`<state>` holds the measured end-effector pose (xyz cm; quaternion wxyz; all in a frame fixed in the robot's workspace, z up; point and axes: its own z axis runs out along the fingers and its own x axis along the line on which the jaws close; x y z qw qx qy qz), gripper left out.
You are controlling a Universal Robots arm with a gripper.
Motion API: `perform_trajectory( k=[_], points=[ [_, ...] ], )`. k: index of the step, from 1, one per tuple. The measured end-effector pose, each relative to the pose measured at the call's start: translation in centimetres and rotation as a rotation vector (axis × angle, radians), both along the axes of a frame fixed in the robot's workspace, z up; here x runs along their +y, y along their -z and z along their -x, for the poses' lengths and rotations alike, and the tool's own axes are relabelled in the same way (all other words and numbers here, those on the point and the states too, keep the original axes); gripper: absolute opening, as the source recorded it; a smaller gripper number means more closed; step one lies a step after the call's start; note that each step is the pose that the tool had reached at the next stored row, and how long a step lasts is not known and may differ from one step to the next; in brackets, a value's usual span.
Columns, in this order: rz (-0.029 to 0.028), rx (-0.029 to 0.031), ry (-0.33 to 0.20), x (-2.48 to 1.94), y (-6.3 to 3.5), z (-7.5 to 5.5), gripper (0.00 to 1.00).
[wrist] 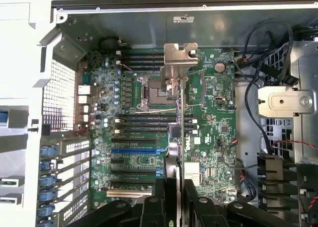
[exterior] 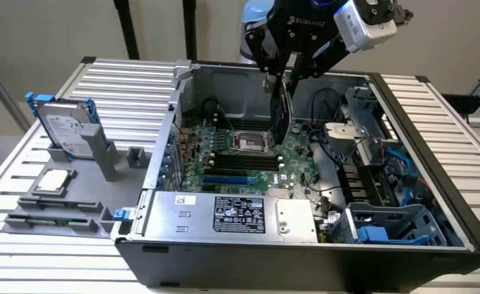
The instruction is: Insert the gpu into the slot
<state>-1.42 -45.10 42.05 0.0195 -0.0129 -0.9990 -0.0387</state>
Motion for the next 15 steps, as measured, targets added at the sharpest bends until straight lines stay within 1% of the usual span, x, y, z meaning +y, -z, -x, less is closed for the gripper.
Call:
perform_trajectory(
  k=[4, 6, 15],
  points=[
    [0.0001, 0.0, 0.0, 0.0, 0.0, 0.0, 0.26],
    [0.0001, 0.0, -0.01, 0.0, 0.01, 0.01, 0.26],
    [0.0, -0.0001, -0.168, 0.0, 0.11, 0.0, 0.26]
  ],
)
